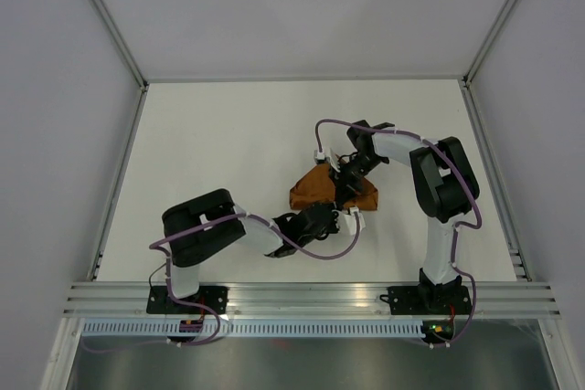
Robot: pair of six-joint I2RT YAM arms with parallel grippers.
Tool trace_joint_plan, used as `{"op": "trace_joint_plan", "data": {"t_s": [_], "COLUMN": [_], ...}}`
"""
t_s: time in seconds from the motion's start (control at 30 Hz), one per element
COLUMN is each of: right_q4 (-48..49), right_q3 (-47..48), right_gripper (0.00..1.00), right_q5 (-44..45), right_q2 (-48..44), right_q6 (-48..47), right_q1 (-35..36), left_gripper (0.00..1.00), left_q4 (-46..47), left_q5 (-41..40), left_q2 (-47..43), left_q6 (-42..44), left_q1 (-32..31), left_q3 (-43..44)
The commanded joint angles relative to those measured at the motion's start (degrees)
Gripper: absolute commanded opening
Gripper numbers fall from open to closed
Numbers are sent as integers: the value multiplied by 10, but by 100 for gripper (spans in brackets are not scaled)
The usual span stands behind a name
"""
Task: Fold the napkin, place the utensils inside, and roll it up
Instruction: Roll the napkin with the utensil
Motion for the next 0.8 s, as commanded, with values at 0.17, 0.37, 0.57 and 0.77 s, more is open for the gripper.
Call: {"op": "trace_joint_plan", "data": {"t_s": [0.17, 0.37, 0.57, 0.77], "right_q4": [5, 18, 52, 62], "right_q3": [-41, -47, -49, -24], "right_gripper": [0, 0, 26, 48], "right_q5": [111, 112, 108, 95], "right_q2": [61, 54, 24, -24], "right_q6": [-22, -12, 28, 74], "right_q1": [9, 8, 1, -25], "left_gripper": [16, 2, 2, 2], "left_q4": [-190, -310, -410, -441], "left_q5": [144, 238, 319, 359], "left_q2": [8, 22, 51, 55], "left_q6": [-10, -28, -56, -90], "left_q1": [41, 54, 66, 81], "left_q3": [71, 122, 178, 196]}}
